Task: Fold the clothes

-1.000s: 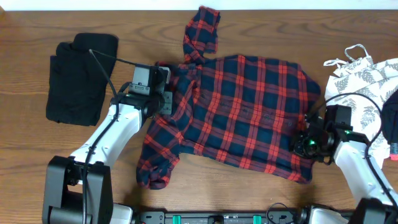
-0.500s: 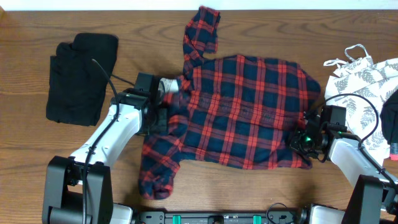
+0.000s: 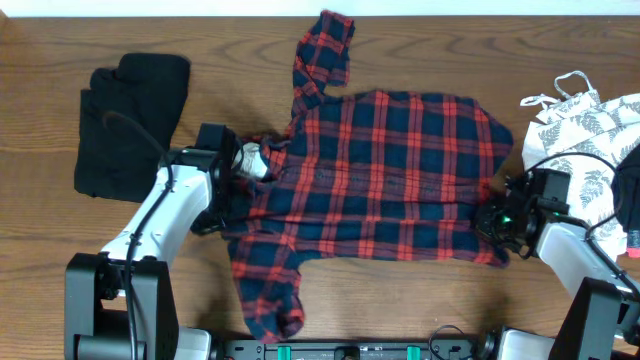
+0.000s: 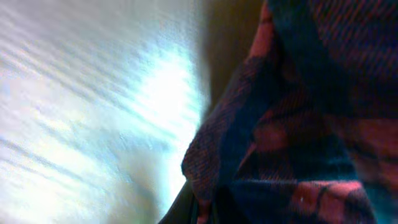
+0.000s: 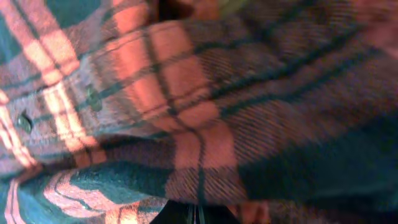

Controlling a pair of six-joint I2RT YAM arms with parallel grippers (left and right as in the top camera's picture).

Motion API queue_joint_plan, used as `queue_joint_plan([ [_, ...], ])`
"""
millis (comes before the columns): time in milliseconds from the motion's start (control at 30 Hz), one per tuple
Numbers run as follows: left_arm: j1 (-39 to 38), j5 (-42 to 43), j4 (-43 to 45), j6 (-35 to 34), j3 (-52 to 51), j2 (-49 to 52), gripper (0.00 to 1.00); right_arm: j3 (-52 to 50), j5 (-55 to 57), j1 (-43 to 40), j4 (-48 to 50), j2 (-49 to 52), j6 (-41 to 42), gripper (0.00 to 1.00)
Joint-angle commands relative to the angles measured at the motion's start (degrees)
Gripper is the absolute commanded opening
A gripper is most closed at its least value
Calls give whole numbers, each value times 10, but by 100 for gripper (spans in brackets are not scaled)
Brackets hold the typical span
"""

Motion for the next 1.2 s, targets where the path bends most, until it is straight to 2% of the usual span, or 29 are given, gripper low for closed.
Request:
queue_joint_plan([
  [0, 5, 57, -35, -30, 3, 3, 6, -18, 106, -32, -7, 24, 7, 2],
  [233, 5, 67, -86, -30, 3, 3, 6, -18, 103, -34, -24, 24, 6, 2],
  [400, 5, 69, -92, -29, 3, 3, 6, -18, 103, -34, -33, 24, 6, 2],
  [433, 5, 69, -89, -29, 3, 3, 7, -18, 103, -34, -33, 24, 6, 4],
  [500, 5, 69, -78, -29, 3, 3, 26, -18, 103, -34, -36, 24, 7, 9],
  [533, 5, 69, -69, -28, 3, 3, 31, -18, 103, -34, -38, 24, 7, 10],
  [600, 5, 69, -45, -19, 5, 2, 33, -18, 96, -34, -40, 24, 6, 13],
  [800, 5, 69, -12, 10, 41, -14, 37, 4, 32, -34, -50, 7, -22, 33],
  [1000, 5, 68, 9, 47, 104, -62, 38, 102, 12, -32, -126, -81, -37, 36],
  [1100, 5, 60, 76, 60, 111, -93, 38, 167, 12, -26, -144, -135, -48, 41],
  [1167, 5, 31, 135, 60, 111, -103, 38, 206, 12, -17, -135, -159, -61, 49],
])
